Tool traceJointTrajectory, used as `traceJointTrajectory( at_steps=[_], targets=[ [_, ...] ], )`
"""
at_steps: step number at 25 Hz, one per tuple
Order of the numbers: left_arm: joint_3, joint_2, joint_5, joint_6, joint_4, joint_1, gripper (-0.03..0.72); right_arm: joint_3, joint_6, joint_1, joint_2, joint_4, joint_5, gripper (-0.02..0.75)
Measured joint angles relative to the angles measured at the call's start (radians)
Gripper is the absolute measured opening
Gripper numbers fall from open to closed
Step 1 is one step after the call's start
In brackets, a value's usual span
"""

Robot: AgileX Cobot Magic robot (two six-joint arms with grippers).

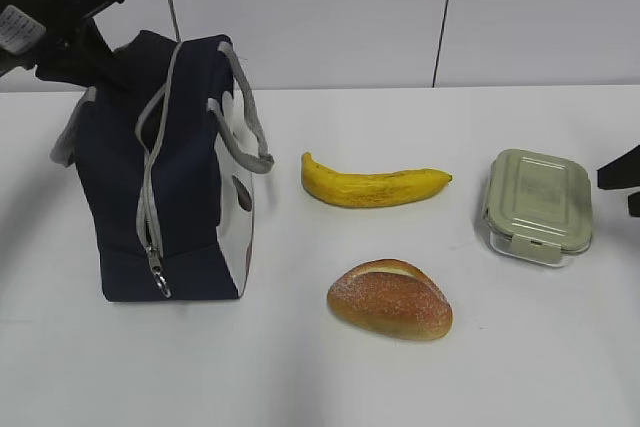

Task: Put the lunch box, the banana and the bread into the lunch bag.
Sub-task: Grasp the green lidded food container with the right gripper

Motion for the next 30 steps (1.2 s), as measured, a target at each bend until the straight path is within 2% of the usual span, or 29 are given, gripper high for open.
traceJointTrajectory(
  at_steps=[6, 15, 20, 26, 30],
  targets=[
    [0.0, 0.0, -0.004, 0.006, -0.011, 0.0, -0.003, -0.047, -0.077, -0.001, 0.146, 0.048, 0.0, 0.557],
    [0.0, 0.0, -0.004, 0.011, -0.011, 0.0, -0.003, -0.183, -0.118, -0.001, 0.321, 0.107, 0.082, 0.566],
    [0.0, 0.0, -0.004, 0.015, -0.011, 0.0, -0.003, -0.193, -0.128, -0.001, 0.359, 0.111, 0.098, 0.566],
    [0.0, 0.0, -0.004, 0.016, -0.011, 0.0, -0.003, -0.195, -0.154, -0.001, 0.397, 0.155, 0.125, 0.513],
    [0.0, 0.0, -0.004, 0.016, -0.011, 0.0, -0.003, -0.195, -0.161, -0.001, 0.401, 0.18, 0.134, 0.403]
  ],
)
